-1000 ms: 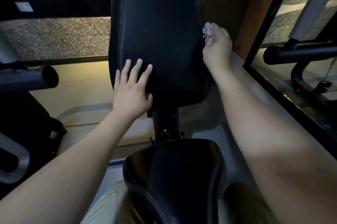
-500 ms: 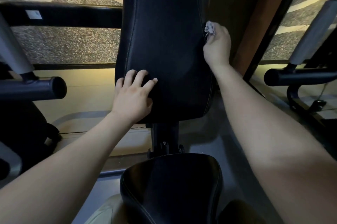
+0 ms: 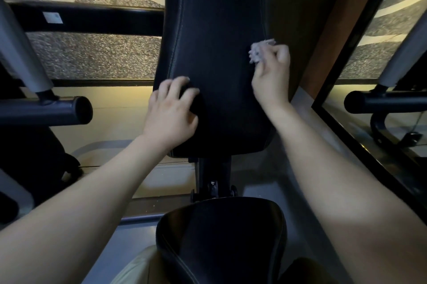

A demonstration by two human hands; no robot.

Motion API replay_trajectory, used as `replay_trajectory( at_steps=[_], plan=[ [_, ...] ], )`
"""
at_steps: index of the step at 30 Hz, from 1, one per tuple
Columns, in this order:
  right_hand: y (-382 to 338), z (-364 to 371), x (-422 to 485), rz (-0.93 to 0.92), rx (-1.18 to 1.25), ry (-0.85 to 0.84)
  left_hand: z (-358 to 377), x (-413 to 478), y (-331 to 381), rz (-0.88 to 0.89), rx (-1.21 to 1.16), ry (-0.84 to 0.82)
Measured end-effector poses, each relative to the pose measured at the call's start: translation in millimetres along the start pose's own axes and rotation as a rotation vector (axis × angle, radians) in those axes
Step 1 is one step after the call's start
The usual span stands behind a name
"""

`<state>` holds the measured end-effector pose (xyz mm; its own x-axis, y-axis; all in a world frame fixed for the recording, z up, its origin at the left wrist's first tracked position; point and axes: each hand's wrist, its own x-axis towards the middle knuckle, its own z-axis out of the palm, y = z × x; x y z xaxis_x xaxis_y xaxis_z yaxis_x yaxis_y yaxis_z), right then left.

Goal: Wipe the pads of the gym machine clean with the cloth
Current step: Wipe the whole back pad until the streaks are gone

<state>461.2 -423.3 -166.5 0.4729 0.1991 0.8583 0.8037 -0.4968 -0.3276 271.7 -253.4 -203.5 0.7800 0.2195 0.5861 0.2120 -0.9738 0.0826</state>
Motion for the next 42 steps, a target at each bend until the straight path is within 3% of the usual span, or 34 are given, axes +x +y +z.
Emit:
replay_trajectory(
  at_steps=[5,8,10,14,15,18,20,25,27,32,37,39,42],
  plan=[
    [-38.2,34.6,-55.3,-0.337,-0.016,-0.190,-3.2,25.0,-14.1,-0.254,-0.185,0.018],
    [-48.4,40.5,-50.2,-0.578,-0.052,-0.349,4.4,22.8,-23.2,-0.228,-0.211,0.019],
    [-49.5,44.8,-8.5,-0.534,-0.054,-0.289,6.0,23.0,-29.0,-0.196,-0.192,0.028],
    [-70.2,57.2,46.7,-0.208,0.041,-0.018,5.2,22.6,-36.2,-0.169,-0.193,0.042],
    [-78.8,63.9,39.1,-0.237,0.026,-0.022,6.0,21.6,-37.2,-0.165,-0.202,0.046],
    [-93.6,71.9,-2.7,-0.593,-0.048,-0.214,8.4,19.3,-39.6,-0.166,-0.243,0.067],
    [-91.7,72.9,12.7,-0.678,-0.093,-0.265,9.1,19.7,-41.3,-0.170,-0.260,0.081],
    [-113.6,72.3,69.6,-0.363,-0.152,-0.056,7.8,16.7,-40.0,-0.180,-0.280,0.104],
    [-118.3,74.2,55.9,-0.327,-0.114,-0.053,4.8,14.1,-41.8,-0.187,-0.294,0.069],
    [-99.9,70.8,-39.8,-0.459,-0.056,-0.257,1.2,-1.5,-56.6,-0.332,-0.402,0.058],
    [-75.0,62.4,-94.5,-0.800,-0.064,-0.485,8.9,-28.6,-57.6,-0.420,-0.502,-0.004],
    [-83.0,63.8,-68.4,-0.776,-0.105,-0.463,7.7,-28.4,-60.6,-0.431,-0.535,-0.002],
    [-108.4,66.3,-27.0,-0.504,-0.088,-0.343,3.6,-26.4,-64.3,-0.468,-0.516,-0.049]
  ],
)
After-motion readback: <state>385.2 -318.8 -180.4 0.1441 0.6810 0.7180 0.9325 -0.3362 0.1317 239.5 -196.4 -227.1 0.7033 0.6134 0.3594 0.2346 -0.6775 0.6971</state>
